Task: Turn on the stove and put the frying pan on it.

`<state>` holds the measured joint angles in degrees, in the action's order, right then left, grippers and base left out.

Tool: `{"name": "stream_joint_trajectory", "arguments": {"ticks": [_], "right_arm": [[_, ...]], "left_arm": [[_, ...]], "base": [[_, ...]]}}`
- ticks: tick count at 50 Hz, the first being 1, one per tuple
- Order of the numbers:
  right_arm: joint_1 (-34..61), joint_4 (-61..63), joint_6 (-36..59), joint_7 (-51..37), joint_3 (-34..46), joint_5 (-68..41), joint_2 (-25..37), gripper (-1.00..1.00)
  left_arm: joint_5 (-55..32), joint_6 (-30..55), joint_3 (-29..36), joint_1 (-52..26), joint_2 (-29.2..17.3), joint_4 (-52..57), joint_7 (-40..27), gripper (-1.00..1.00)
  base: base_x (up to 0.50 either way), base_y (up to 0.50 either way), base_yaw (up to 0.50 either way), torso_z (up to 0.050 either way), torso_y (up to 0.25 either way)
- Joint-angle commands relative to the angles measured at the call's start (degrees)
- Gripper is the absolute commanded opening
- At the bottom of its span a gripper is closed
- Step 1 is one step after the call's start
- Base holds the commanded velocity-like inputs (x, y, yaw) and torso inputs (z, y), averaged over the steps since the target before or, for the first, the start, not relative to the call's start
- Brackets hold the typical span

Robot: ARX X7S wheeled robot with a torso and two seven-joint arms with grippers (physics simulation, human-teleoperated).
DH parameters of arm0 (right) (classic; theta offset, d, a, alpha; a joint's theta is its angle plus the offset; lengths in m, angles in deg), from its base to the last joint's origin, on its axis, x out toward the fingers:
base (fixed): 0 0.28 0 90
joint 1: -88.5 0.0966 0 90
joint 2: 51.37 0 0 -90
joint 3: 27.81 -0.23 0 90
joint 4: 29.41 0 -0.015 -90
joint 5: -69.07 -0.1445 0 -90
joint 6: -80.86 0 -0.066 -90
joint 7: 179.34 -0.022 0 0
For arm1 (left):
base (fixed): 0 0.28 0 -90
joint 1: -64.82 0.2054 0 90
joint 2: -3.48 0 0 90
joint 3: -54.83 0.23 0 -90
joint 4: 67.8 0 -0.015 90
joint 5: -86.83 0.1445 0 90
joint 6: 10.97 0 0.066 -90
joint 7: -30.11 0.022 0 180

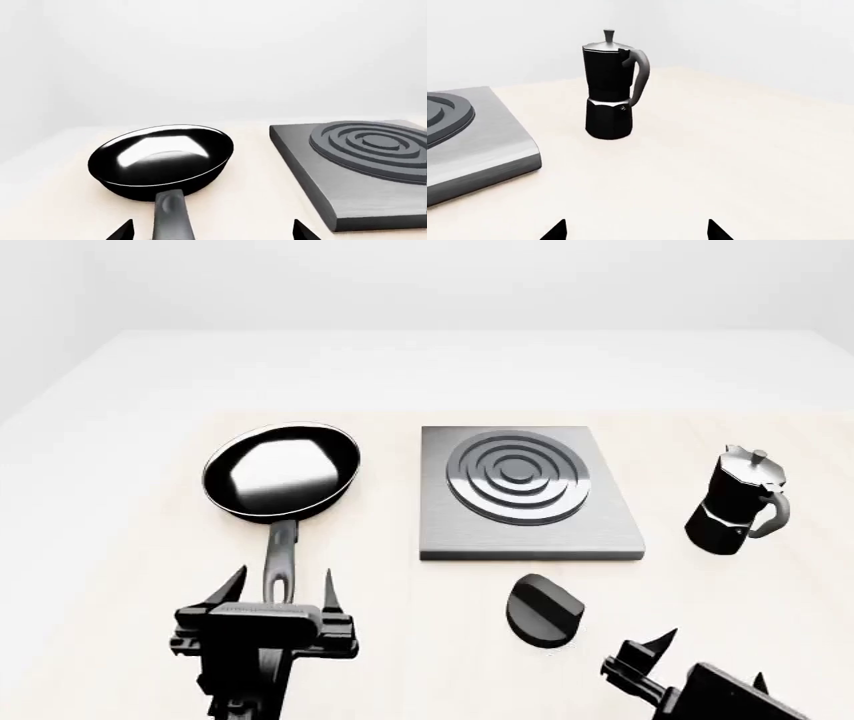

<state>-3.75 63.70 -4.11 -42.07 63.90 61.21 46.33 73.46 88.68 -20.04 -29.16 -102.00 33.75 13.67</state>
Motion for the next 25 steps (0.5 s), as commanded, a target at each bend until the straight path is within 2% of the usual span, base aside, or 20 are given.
{"name": "stream_joint_trajectory", "arguments": {"ticks": [1, 4, 9, 11, 15, 25], "right_arm": [[-0.01, -0.99, -1.59, -0.05, 0.55, -0.39, 0.38, 1.0], [0.09, -1.12, -1.45, -0.01, 0.62, -0.7, 0.51, 1.0], [0.15, -1.17, -1.71, 0.08, 0.9, -0.88, 0.76, 1.0], [0.24, -1.27, -1.58, 0.15, 1.07, -0.99, 0.83, 1.0], [0.2, -1.11, -1.41, 0.04, 1.18, -1.22, 0.96, 1.0], [0.32, -1.09, -0.89, -0.32, 1.4, -1.77, 1.21, 1.0]], "left_arm": [[-2.93, 14.84, -1.39, -7.36, -2.65, 7.88, -0.93, 1.0], [-1.8, 20.28, -0.33, -11.81, -3.14, 6.93, -1.86, 1.0], [-5.33, 29.6, -1.65, -18.33, -2.3, 4.17, -1.91, 1.0], [-5.8, 29.26, -1.76, -19.83, -2.04, 3.02, -1.1, 1.0], [-9.03, 34.82, -2.98, -24.88, -0.86, -0.02, -0.25, 1.0], [-7.83, 36.66, -2.11, -32.47, 0.14, -9.54, -0.14, 1.0]], "base": [[0.0, 0.0, 0.0, 0.0, 0.0], [0.0, 0.0, 0.0, 0.0, 0.0], [0.0, 0.0, 0.0, 0.0, 0.0], [0.0, 0.0, 0.0, 0.0, 0.0], [0.0, 0.0, 0.0, 0.0, 0.0], [0.0, 0.0, 0.0, 0.0, 0.0]]}}
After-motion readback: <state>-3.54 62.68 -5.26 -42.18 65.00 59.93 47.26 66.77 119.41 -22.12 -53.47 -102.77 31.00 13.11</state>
